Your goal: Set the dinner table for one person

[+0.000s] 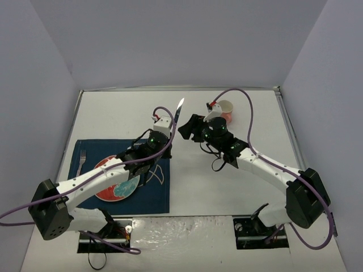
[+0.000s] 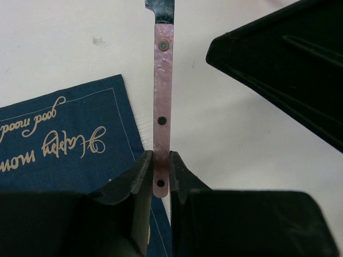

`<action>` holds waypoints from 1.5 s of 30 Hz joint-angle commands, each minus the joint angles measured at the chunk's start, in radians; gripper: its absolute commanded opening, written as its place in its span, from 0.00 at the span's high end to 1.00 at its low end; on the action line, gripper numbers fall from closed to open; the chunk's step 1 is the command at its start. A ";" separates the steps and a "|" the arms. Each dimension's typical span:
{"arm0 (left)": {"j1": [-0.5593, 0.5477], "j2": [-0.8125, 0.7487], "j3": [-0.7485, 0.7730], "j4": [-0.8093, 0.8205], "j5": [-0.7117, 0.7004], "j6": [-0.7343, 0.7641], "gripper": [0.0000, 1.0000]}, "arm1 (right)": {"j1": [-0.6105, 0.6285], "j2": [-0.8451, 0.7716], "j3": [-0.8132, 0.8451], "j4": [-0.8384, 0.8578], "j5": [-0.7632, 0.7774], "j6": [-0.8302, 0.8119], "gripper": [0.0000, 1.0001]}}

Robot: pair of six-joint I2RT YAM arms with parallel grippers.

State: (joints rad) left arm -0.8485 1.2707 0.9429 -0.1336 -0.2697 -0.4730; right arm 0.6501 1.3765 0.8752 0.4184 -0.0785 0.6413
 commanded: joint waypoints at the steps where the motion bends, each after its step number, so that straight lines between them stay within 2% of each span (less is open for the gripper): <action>1: -0.011 -0.054 -0.006 0.069 -0.029 -0.039 1.00 | -0.022 0.038 0.062 0.186 -0.057 0.006 0.45; 5: -0.016 -0.063 -0.023 0.066 -0.028 -0.049 1.00 | -0.040 0.066 0.075 0.242 -0.114 0.009 0.58; 16: -0.023 -0.092 -0.049 0.075 -0.023 -0.067 1.00 | -0.072 0.162 0.123 0.310 -0.196 0.035 0.63; 27: -0.024 -0.082 -0.044 0.072 -0.023 -0.066 1.00 | -0.070 0.205 0.137 0.338 -0.271 0.057 0.75; 31: -0.024 -0.079 -0.046 0.072 -0.023 -0.070 1.00 | -0.070 0.208 0.131 0.346 -0.279 0.063 0.81; 37: -0.024 -0.079 -0.049 0.072 -0.025 -0.072 1.00 | -0.070 0.214 0.126 0.358 -0.293 0.072 0.96; 42: -0.024 -0.076 -0.050 0.071 -0.028 -0.068 1.00 | -0.076 0.206 0.118 0.367 -0.308 0.084 1.00; 44: -0.024 -0.071 -0.050 0.067 -0.027 -0.064 0.93 | -0.082 0.201 0.106 0.386 -0.315 0.102 1.00; 45: -0.024 -0.071 -0.049 0.061 -0.030 -0.064 0.83 | -0.087 0.198 0.098 0.393 -0.323 0.111 1.00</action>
State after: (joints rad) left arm -0.8650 1.2186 0.8837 -0.1299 -0.2763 -0.5358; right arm 0.5793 1.6009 0.9577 0.7003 -0.3676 0.7385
